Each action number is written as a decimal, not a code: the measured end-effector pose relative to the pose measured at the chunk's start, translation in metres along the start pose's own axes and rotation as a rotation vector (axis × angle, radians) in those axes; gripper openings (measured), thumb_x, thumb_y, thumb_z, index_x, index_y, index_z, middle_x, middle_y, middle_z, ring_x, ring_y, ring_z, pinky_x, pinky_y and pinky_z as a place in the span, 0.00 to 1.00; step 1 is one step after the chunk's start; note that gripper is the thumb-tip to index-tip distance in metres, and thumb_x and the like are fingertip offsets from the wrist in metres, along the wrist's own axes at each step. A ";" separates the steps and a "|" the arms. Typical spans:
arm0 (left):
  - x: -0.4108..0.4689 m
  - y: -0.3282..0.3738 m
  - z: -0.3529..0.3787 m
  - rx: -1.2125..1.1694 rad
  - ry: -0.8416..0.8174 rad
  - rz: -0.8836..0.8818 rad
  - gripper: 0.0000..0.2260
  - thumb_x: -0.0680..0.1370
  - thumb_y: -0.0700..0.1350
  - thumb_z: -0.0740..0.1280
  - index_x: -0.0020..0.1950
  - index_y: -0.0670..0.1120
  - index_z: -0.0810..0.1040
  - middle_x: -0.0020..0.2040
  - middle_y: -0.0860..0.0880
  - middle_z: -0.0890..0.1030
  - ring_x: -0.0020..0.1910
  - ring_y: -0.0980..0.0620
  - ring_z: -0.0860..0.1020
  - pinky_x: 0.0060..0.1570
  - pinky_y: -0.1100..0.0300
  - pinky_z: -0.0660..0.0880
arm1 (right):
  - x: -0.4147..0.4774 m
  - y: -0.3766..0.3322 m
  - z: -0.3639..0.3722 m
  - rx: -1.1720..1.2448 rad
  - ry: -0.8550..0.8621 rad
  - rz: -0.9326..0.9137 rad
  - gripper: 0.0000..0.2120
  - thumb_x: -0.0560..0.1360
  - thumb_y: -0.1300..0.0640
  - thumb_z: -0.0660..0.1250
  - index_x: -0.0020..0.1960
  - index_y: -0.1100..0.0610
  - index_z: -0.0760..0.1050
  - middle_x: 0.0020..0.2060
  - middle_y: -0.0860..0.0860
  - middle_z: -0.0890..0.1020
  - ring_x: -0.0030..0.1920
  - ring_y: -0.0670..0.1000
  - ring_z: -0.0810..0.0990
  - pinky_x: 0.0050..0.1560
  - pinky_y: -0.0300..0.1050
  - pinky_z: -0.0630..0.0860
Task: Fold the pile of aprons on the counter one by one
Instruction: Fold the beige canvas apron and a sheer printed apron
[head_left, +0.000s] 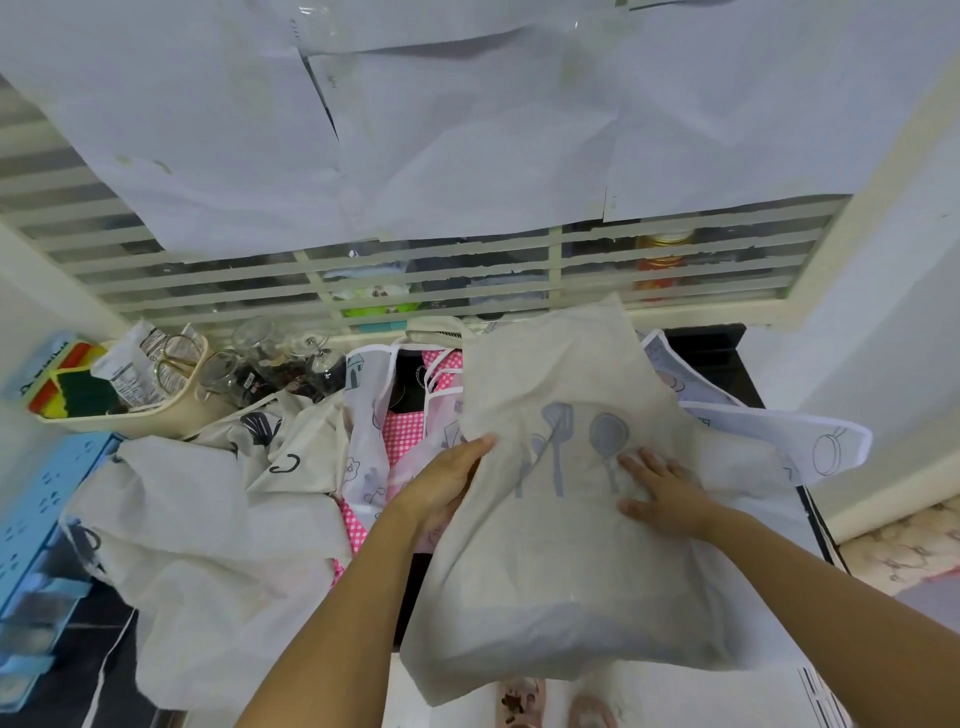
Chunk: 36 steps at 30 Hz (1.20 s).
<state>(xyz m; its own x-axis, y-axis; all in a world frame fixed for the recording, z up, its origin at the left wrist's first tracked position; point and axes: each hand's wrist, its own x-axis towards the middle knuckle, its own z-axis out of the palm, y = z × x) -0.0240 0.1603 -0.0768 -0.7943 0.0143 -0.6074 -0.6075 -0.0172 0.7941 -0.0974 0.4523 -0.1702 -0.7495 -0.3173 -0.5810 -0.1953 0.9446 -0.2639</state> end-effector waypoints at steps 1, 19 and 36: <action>-0.001 0.002 0.000 0.105 0.043 0.017 0.18 0.80 0.54 0.62 0.61 0.43 0.78 0.52 0.47 0.83 0.50 0.52 0.81 0.53 0.61 0.76 | 0.000 0.000 0.000 -0.005 0.004 -0.006 0.36 0.77 0.37 0.57 0.77 0.43 0.41 0.78 0.50 0.43 0.77 0.59 0.47 0.75 0.52 0.49; -0.007 0.070 -0.025 0.791 0.254 0.241 0.16 0.72 0.55 0.73 0.50 0.46 0.76 0.42 0.54 0.77 0.38 0.59 0.73 0.36 0.65 0.69 | -0.004 0.007 -0.033 0.287 0.080 -0.015 0.41 0.77 0.43 0.63 0.77 0.47 0.38 0.76 0.56 0.56 0.73 0.60 0.60 0.72 0.52 0.59; -0.064 0.108 -0.097 0.770 -0.243 -0.191 0.19 0.68 0.48 0.77 0.52 0.38 0.79 0.46 0.39 0.80 0.39 0.48 0.80 0.41 0.59 0.77 | -0.005 0.001 -0.047 0.261 0.021 0.003 0.40 0.78 0.46 0.63 0.77 0.50 0.38 0.77 0.58 0.53 0.74 0.60 0.60 0.71 0.48 0.58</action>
<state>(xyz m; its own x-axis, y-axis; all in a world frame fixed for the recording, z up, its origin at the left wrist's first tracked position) -0.0388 0.0607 0.0463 -0.6017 0.1643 -0.7817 -0.4915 0.6952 0.5245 -0.1231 0.4589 -0.1316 -0.7631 -0.3101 -0.5671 -0.0251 0.8909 -0.4535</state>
